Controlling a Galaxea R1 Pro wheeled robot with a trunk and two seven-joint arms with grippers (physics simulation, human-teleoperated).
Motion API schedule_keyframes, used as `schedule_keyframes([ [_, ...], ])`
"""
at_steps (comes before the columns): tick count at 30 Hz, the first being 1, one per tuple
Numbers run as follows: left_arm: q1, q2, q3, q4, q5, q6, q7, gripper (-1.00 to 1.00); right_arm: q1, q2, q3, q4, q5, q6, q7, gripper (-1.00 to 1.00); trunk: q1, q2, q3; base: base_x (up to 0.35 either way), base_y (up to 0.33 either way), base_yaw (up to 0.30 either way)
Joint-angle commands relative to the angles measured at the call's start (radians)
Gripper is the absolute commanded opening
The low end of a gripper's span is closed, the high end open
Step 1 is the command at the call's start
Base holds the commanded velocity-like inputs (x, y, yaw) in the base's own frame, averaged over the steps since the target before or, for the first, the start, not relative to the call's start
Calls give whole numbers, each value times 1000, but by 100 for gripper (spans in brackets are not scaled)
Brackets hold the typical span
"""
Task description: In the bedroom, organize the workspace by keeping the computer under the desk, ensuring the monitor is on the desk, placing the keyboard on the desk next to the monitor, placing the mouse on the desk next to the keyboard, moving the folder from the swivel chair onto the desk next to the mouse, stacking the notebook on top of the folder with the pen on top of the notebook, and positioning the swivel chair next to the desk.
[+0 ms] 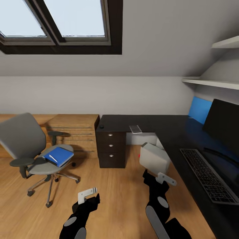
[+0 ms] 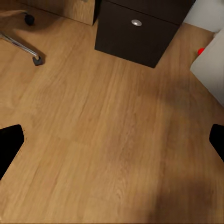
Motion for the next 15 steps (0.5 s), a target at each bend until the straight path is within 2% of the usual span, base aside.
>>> schedule_keyframes([
  [1,-1,0,-1,-1,8,2,8,100,-1,0,3,-3,-1,7,-6,100,0,-1,-1,161,314,0],
  [9,-1,0,-1,-1,8,3,7,100,0,0,16,-26,2,-4,-3,100,0,-1,-1,166,311,0],
  [15,-1,0,-3,-1,8,4,5,100,-1,-1,16,-29,3,-5,-7,100,0,-1,-1,263,194,0],
])
